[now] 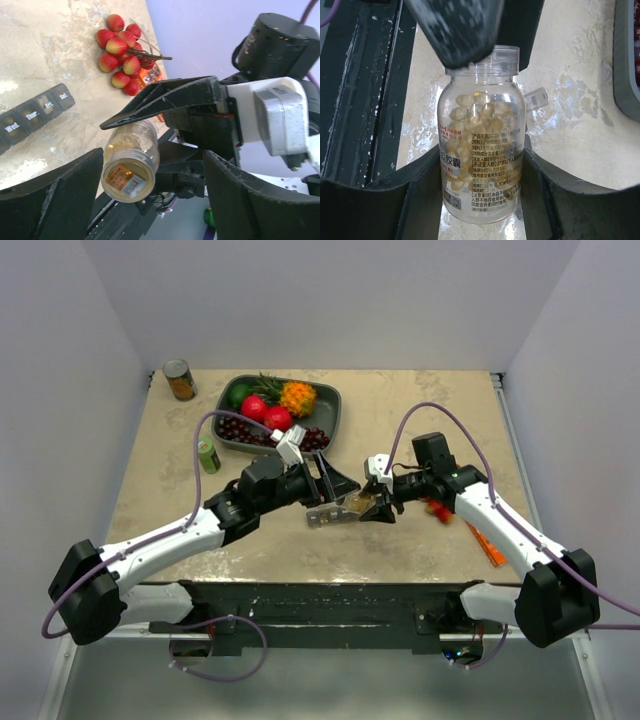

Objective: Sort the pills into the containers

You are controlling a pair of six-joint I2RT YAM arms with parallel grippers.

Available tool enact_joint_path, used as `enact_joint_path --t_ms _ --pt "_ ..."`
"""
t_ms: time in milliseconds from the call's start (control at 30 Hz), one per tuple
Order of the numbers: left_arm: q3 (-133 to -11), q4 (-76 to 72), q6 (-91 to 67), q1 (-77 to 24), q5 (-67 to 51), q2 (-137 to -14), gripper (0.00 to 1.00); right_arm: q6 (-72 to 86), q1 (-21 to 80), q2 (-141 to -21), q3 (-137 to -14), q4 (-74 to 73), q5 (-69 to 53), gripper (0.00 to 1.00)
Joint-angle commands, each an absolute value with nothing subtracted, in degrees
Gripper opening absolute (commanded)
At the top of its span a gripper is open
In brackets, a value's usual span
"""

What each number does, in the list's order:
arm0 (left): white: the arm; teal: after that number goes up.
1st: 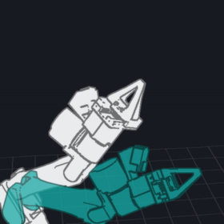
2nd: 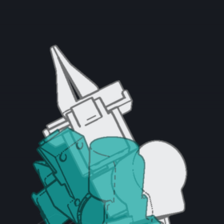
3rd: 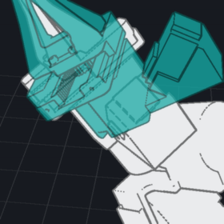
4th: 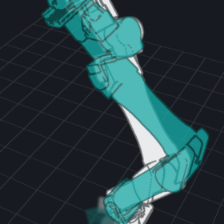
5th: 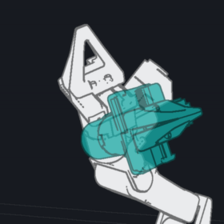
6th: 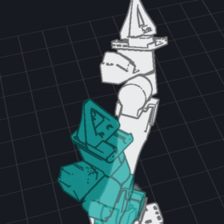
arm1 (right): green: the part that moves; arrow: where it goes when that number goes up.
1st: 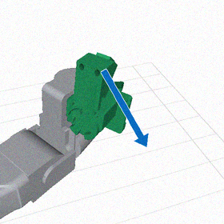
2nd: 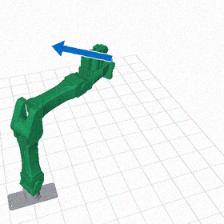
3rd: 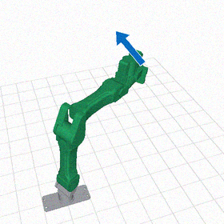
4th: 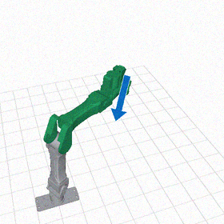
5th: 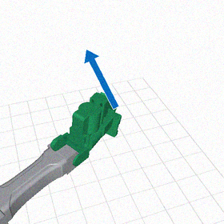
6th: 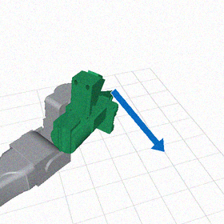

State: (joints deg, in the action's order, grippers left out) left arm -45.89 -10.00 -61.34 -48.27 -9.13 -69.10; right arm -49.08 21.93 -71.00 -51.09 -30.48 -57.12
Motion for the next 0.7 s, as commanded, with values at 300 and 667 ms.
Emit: enact_joint_path --t_ms 300,667 --pt "-51.8 -0.5 -55.5 -49.5 -6.3 -69.8 0.67 -49.3 21.8 -70.5 -52.7 -29.2 -58.9 0.00" --pt "-51.9 -3.1 -47.8 -49.5 -12.4 -70.8 0.08 -49.1 21.8 -70.4 -52.7 -29.2 -59.1 0.00"
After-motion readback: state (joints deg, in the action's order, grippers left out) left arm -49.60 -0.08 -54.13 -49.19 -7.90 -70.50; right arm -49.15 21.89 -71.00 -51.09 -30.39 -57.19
